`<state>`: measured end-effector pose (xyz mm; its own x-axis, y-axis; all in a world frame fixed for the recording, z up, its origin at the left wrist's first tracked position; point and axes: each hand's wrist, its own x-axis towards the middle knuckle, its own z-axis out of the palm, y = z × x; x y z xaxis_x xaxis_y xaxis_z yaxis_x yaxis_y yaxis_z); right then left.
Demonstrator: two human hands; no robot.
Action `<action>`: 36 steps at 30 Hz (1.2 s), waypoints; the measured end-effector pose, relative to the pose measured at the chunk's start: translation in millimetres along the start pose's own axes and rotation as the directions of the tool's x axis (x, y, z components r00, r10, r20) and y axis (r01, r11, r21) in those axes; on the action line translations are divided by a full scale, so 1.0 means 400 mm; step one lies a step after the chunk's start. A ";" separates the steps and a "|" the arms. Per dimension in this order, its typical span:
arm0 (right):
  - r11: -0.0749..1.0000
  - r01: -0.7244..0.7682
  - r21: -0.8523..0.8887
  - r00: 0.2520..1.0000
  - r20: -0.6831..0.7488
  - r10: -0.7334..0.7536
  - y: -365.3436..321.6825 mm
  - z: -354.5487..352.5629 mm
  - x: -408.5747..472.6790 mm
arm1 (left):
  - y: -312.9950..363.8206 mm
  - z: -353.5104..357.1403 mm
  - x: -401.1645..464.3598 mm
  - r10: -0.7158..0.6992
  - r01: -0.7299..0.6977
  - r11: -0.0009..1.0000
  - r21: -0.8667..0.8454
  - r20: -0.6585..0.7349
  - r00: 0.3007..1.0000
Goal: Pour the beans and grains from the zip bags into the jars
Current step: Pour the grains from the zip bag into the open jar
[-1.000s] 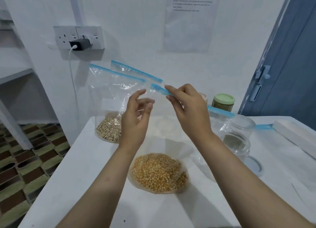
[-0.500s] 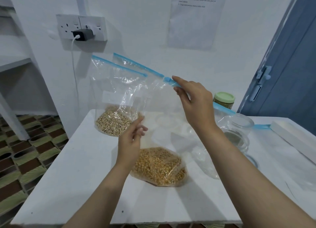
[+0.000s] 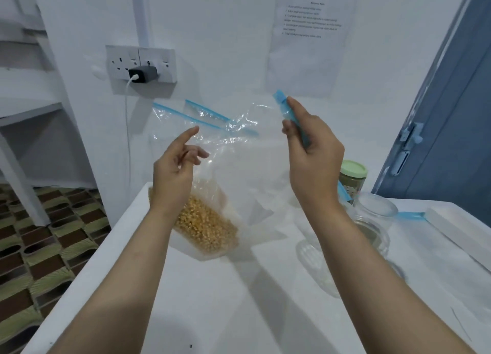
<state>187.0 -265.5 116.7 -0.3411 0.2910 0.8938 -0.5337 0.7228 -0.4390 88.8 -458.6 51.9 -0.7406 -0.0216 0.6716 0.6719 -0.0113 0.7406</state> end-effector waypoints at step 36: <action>0.949 -0.314 0.032 0.947 -0.062 0.315 0.073 -0.044 -0.170 | -0.143 -0.085 -0.079 -0.248 0.245 0.949 0.199 -0.009 0.969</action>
<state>208.1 -253.1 44.7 -0.4430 0.5424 0.7139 -0.4238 0.5750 -0.6999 74.0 -491.1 -12.5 -0.8840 -0.0272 0.4666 0.4545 0.1828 0.8718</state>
